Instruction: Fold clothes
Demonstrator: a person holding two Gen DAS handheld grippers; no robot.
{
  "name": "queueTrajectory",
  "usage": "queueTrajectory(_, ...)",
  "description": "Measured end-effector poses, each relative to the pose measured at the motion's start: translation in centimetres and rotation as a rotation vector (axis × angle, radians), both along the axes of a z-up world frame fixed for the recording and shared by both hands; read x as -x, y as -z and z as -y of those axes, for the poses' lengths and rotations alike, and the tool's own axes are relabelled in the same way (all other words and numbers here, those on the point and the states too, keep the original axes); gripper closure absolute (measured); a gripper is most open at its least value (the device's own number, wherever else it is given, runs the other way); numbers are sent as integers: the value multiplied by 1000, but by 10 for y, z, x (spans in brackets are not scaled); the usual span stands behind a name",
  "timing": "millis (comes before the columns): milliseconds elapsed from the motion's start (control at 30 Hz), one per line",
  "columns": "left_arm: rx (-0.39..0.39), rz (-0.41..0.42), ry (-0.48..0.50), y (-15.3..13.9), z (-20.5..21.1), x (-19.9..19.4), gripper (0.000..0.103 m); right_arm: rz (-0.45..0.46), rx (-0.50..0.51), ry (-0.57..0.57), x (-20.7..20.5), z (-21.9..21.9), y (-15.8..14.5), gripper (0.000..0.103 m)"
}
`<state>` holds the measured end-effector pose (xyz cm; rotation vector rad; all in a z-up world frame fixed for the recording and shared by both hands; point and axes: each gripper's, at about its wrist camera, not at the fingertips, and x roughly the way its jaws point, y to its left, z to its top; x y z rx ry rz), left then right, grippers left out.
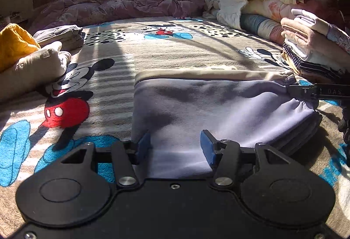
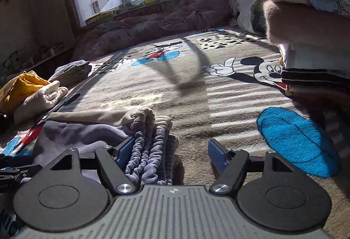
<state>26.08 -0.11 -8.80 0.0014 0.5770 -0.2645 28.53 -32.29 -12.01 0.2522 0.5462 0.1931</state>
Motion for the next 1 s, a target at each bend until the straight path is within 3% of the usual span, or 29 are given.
queueTrajectory(67, 120, -20, -32, -5, -19, -1, 51, 1, -62, 1, 3, 6, -2, 31)
queueTrajectory(233, 408, -187, -150, 10, -71, -16, 48, -51, -248, 7, 8, 24, -4, 27)
queueTrajectory(267, 483, -213, -154, 15, -79, -21, 47, -75, -278, 8, 9, 27, -1, 26)
queueTrajectory(333, 560, -244, -135, 21, -84, -32, 48, -103, -339, -15, 7, 27, 5, 24)
queueTrajectory(400, 639, -274, -119, 27, -88, -42, 54, -117, -370, -39, 5, 23, 10, 24)
queueTrajectory(467, 721, -302, -124, 33, -93, -45, 64, -115, -337, -48, 0, 15, 13, 24)
queueTrajectory(533, 759, -318, -113, 35, -94, -45, 67, -109, -294, -69, -2, 6, 13, 25)
queueTrajectory(667, 845, -357, -98, 40, -88, -42, 70, -112, -286, -78, -5, 3, 14, 38)
queueTrajectory(733, 824, -354, -81, 39, -78, -43, 70, -113, -320, -68, -3, 8, 14, 43)
queueTrajectory(867, 799, -323, -98, 36, -71, -41, 87, -110, -336, -70, 7, 11, 9, 53)
queueTrajectory(1000, 789, -322, -92, 10, -73, -25, 90, -108, -352, -73, 17, 14, 3, 57)
